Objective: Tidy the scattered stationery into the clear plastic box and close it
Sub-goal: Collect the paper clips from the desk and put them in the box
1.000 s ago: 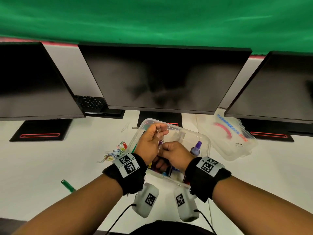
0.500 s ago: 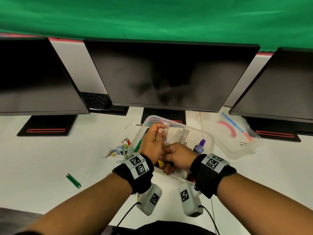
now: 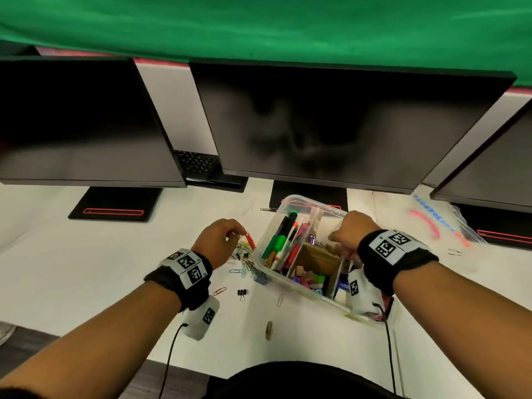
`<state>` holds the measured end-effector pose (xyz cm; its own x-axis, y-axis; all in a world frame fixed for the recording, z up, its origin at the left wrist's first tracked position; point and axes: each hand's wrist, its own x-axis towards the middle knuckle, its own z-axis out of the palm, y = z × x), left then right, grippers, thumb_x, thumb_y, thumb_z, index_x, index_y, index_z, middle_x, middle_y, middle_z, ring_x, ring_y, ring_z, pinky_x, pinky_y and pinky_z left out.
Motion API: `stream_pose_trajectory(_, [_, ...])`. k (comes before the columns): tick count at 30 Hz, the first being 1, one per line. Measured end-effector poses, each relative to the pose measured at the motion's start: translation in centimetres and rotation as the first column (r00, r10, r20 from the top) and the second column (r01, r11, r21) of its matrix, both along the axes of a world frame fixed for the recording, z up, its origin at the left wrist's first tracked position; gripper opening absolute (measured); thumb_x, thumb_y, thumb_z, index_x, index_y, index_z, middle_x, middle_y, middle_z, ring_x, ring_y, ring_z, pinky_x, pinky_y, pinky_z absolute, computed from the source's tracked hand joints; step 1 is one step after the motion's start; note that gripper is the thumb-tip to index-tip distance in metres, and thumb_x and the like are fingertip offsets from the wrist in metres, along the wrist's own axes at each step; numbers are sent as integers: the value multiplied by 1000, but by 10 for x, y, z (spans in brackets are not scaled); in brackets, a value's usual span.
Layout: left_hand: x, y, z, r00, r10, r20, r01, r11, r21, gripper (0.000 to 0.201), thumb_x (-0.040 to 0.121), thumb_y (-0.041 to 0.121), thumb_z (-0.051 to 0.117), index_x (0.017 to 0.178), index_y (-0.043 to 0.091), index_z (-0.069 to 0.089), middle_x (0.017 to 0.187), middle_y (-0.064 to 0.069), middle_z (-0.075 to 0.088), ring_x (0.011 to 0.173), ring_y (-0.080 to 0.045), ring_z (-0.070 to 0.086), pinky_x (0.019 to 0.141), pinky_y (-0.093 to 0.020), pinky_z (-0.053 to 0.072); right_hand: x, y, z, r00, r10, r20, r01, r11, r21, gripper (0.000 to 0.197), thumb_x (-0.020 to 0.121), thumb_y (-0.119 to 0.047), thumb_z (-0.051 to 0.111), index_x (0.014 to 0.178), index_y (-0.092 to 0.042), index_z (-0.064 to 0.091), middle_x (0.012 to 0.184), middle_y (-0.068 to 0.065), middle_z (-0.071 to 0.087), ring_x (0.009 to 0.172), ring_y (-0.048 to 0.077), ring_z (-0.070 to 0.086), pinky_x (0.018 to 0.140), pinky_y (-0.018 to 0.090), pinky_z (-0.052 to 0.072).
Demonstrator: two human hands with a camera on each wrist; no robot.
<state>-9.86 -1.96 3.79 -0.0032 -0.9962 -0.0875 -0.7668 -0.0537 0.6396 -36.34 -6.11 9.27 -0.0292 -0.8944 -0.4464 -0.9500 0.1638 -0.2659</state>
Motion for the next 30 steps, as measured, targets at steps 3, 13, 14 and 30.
stream_pose_trajectory(3, [40,-3,-11,980,-123,156,101,984,146,21,90,9,53,106,13,65,110,-6,63,93,-19,58,82,-22,40,25,-2,7,999,39,-30,-40,997,-61,23,89,-33,59,90,-10,57,77,4,56,75,21,56,63,28,44])
stream_pose_trajectory(13, [148,8,-53,733,-562,383,272,758,592,48,79,23,72,123,21,51,127,-5,48,122,-22,45,100,-31,35,169,-5,-10,955,210,210,-198,977,-75,22,89,-17,55,96,-4,71,106,9,69,98,25,62,84,32,49])
stream_pose_trajectory(14, [154,8,-57,704,-585,403,287,753,592,49,79,20,71,124,21,50,128,-5,47,123,-23,44,99,-31,36,180,-5,-19,957,222,189,-218,975,-43,25,91,-15,51,102,-1,69,112,12,67,104,26,60,89,32,47])
stream_pose_trajectory(30, [180,-7,-93,806,-518,285,371,818,439,23,92,21,51,114,19,57,116,-2,54,111,-21,53,91,-31,45,254,-20,-156,946,-135,-294,200,958,205,59,86,-23,51,138,-5,29,141,13,28,127,33,34,107,45,35])
